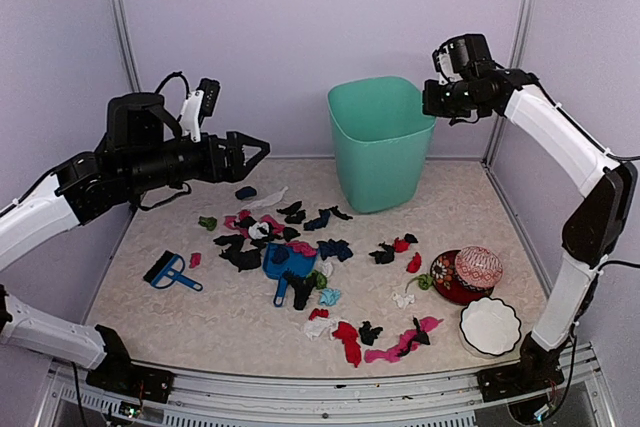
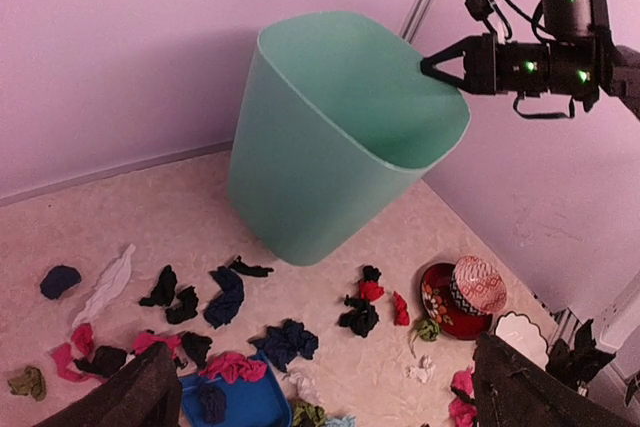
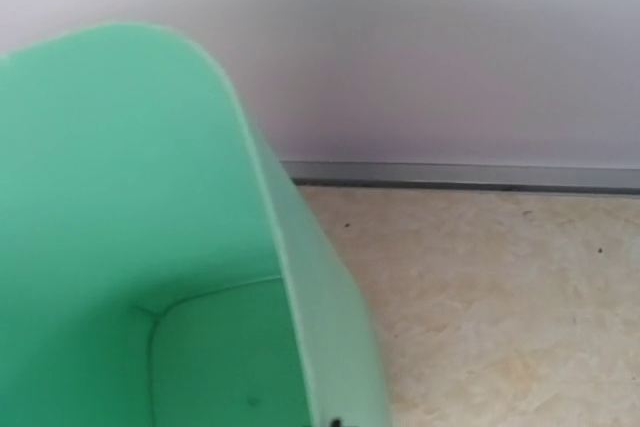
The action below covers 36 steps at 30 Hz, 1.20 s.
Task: Sweep away the paper scraps from the table
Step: Pick up the trash bin from the corner of the board, then pass from the right arm to the left
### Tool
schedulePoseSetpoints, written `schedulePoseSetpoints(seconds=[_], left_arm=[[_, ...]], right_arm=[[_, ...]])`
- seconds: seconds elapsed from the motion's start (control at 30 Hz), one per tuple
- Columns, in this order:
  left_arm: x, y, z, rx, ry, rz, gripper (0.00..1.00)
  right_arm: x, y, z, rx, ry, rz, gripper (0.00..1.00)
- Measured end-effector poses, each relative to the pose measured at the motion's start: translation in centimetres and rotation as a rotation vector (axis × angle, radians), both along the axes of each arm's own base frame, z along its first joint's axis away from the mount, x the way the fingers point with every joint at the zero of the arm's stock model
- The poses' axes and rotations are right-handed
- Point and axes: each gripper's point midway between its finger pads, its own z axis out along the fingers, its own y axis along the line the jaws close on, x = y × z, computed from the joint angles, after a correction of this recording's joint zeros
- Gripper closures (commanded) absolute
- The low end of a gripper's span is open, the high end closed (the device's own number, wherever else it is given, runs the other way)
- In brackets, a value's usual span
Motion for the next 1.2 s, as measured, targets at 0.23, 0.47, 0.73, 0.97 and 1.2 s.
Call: schedulePoseSetpoints(seconds=[0.23, 0.47, 0.73, 0.97, 1.2], left_arm=[[3.3, -2.9, 0.2, -0.015, 0.043, 0.037, 0.01], [5.6, -5.6, -2.0, -0.037, 0.141, 0.056, 0.01], [7.2, -7.6, -2.4, -0.111, 0.219, 0.070, 0.05], [8.2, -8.7, -4.6, -0.131, 0.296, 0.095, 0.11], [8.7, -8.5, -5.9, -0.135, 0.336, 0.139, 0.27]], right_arm=[[-3.3, 2.8, 1.7, -0.056, -0.066, 0.039, 1.00], [-6.6, 4.0, 3.4, -0.106, -0.164, 0.038, 1.00], [-9.0, 6.0, 3.3, -0.199, -0.243, 0.020, 1.00], [-11.2, 8.3, 2.8, -0.280, -0.319, 0.010, 1.00], [-13.0, 9.5, 3.5, -0.359, -0.426, -0.046, 1.00]])
